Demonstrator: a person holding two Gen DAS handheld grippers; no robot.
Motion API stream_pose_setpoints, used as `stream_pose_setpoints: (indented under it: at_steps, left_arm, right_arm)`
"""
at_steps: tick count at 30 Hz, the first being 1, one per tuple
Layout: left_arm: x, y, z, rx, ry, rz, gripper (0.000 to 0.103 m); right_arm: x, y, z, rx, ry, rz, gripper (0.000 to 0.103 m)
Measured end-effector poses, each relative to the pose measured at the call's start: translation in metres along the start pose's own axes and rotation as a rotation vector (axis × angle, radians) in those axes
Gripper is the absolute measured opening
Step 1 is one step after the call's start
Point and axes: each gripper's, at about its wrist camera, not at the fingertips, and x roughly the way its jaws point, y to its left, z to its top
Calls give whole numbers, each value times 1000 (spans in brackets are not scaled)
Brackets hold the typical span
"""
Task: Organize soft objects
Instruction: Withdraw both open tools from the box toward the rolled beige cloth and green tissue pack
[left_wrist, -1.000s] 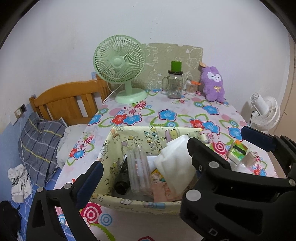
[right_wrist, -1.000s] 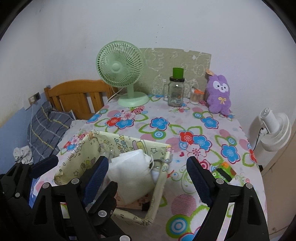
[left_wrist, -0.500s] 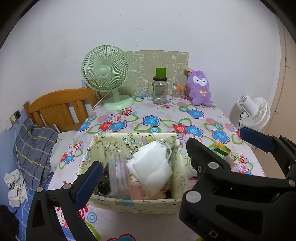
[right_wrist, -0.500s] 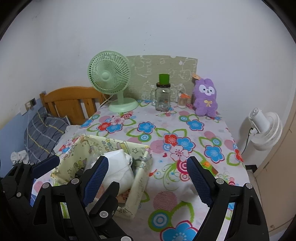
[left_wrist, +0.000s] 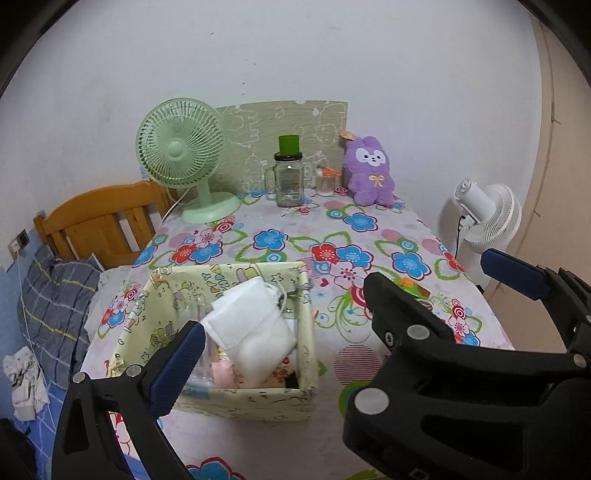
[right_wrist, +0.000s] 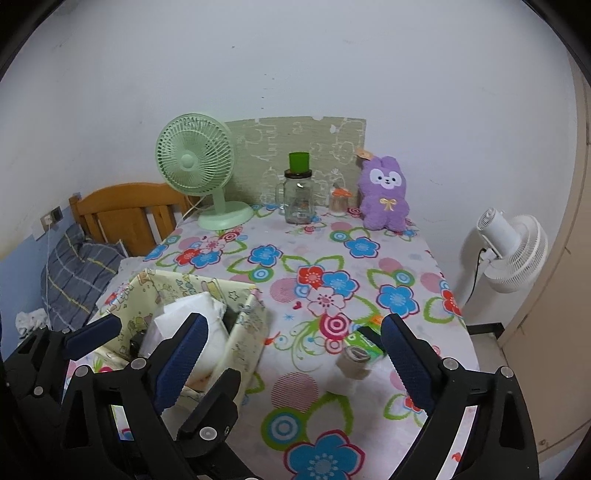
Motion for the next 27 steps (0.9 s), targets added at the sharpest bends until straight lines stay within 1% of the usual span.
stream_pose_setpoints:
  at_steps: [5,9,14,22,27]
  left_arm:
    - [2,-14,-3,10,2,-23,103]
    - [4,-25,-5,14,-1,-43,103]
    - [8,-35,-10,16,2,-70,103]
    - [16,-54,-23,25,14,-109,103]
    - [27,-67,-33,28,43,-129,103]
  right_arm:
    - [-2,-14,-7,12,3,-15,98]
    - [-4,-24,-12,23,2,-42,101]
    - [-6,-34,-19,28,-1,-59,102]
    - [-5,-52,-37,40,19,-73,102]
    - [1,-63,-48,40,30,-84,102]
